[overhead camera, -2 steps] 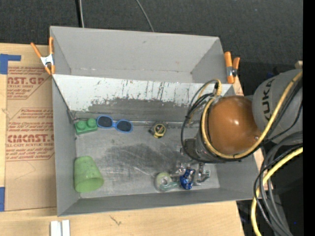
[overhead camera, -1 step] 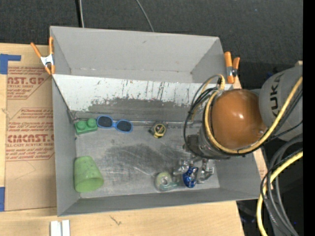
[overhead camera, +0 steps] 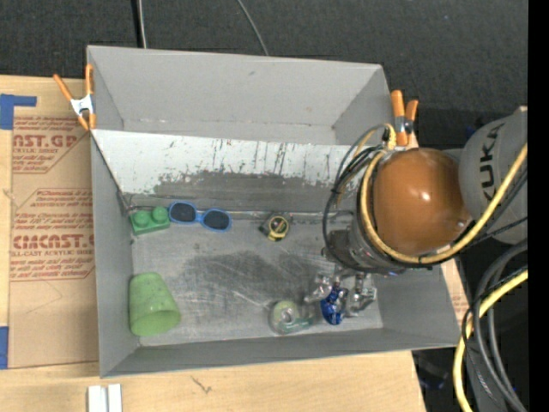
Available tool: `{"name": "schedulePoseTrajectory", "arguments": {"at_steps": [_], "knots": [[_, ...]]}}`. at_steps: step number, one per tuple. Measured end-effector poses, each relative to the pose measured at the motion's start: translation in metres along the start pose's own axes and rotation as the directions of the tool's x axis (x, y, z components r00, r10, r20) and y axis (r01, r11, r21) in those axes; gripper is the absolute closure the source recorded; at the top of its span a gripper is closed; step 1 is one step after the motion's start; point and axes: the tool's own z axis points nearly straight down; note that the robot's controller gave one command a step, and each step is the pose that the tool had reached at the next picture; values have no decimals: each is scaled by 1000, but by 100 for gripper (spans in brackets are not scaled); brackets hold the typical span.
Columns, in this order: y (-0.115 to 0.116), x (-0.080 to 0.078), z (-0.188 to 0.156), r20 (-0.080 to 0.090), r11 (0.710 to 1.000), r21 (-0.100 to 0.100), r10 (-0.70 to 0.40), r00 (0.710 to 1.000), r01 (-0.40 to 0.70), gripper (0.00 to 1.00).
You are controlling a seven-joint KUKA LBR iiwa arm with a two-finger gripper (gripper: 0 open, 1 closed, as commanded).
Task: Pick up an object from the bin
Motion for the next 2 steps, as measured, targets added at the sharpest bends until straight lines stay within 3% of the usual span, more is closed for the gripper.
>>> {"name": "schedulePoseTrajectory", "arguments": {"at_steps": [1, 2], "knots": [[0, -2, -15, 0, 1000, 0, 1, 1000, -1, 100], [0, -3, -59, 1, 1000, 3, 2, 1000, -2, 100]]}}
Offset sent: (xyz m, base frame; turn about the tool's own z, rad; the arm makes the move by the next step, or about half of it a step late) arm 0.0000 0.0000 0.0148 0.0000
